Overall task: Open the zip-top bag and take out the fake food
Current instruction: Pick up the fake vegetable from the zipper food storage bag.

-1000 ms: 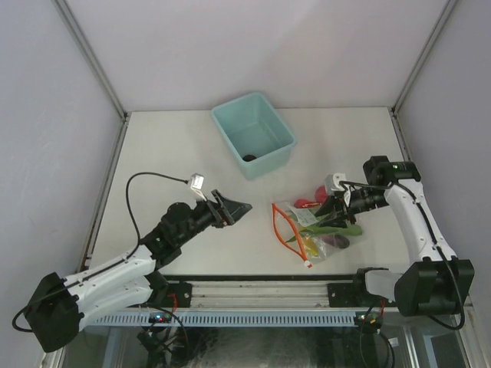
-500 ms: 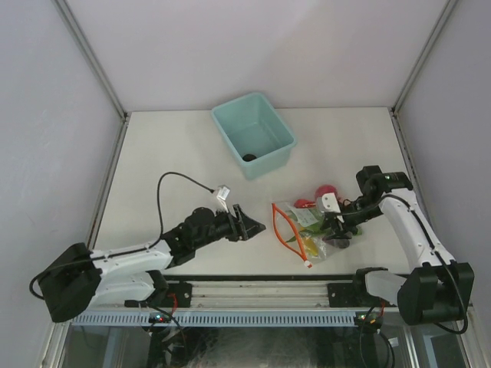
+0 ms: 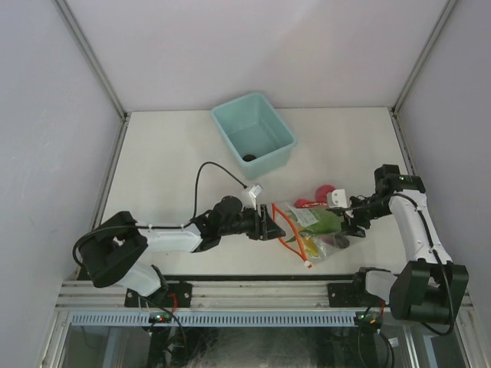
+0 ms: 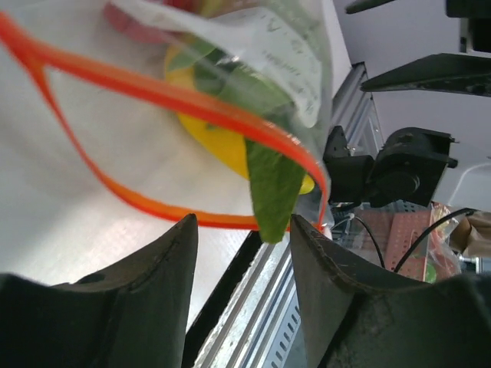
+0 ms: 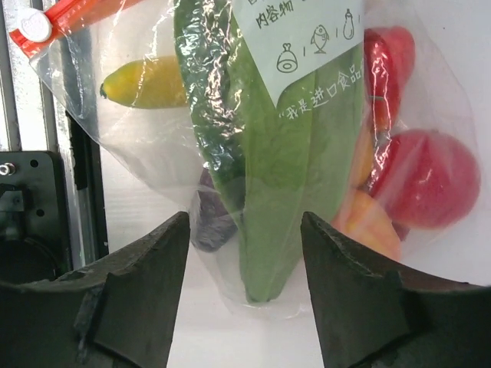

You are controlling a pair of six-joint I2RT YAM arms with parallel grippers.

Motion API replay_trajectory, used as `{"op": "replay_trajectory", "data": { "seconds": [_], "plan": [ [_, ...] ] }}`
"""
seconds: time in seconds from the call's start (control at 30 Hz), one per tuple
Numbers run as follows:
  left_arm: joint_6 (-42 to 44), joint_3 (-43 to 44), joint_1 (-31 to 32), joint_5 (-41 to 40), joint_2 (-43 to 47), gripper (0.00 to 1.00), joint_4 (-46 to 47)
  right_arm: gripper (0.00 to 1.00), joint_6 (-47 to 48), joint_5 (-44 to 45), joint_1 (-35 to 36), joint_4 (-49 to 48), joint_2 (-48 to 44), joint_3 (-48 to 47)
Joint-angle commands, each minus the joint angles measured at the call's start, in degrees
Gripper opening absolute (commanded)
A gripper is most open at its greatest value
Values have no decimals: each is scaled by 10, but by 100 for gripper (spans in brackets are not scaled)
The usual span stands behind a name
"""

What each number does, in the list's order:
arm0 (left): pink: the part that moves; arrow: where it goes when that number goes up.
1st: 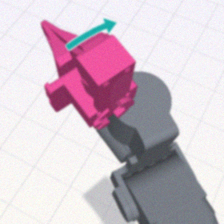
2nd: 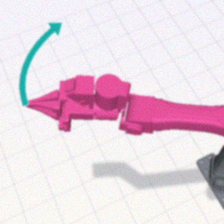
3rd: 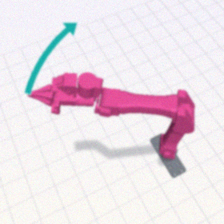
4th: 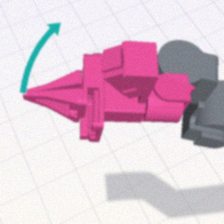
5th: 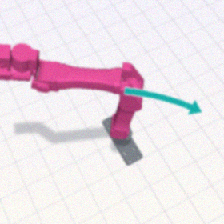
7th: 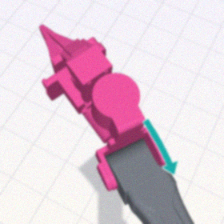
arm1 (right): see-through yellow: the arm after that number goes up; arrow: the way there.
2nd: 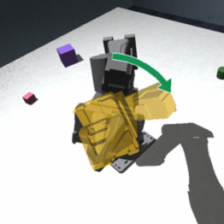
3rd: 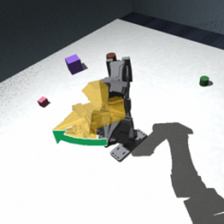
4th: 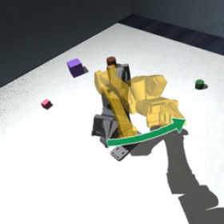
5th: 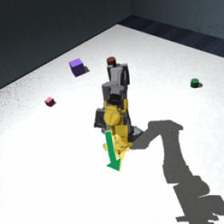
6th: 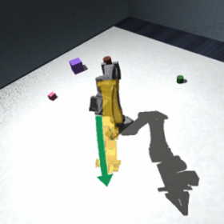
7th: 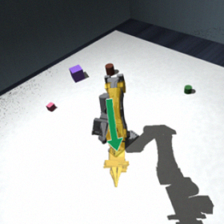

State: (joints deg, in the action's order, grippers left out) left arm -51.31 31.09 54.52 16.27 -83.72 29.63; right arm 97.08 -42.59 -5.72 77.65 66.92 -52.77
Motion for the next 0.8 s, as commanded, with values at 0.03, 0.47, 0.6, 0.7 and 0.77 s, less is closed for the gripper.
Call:
{"op": "replay_trajectory", "data": {
  "seconds": [0.03, 0.47, 0.6, 0.7, 0.77],
  "plan": [
    [19, 53, 2, 73, -52, 60, 68, 63, 26, -36, -10, -15, 11, -11],
    [-133, 79, 2, 87, -207, 58, 304, 63, -39, -65, 48, -136, 58, -2],
    [-156, 73, 2, 45, -213, 57, 329, 56, -56, -57, 68, -148, 74, -2],
    [-167, 73, 2, 15, -212, 59, 342, 49, -69, -56, 76, -150, 81, -2],
    [-172, 85, 2, 7, -219, 61, 342, 43, -76, -56, 79, -148, 85, -2]
  ]
}}
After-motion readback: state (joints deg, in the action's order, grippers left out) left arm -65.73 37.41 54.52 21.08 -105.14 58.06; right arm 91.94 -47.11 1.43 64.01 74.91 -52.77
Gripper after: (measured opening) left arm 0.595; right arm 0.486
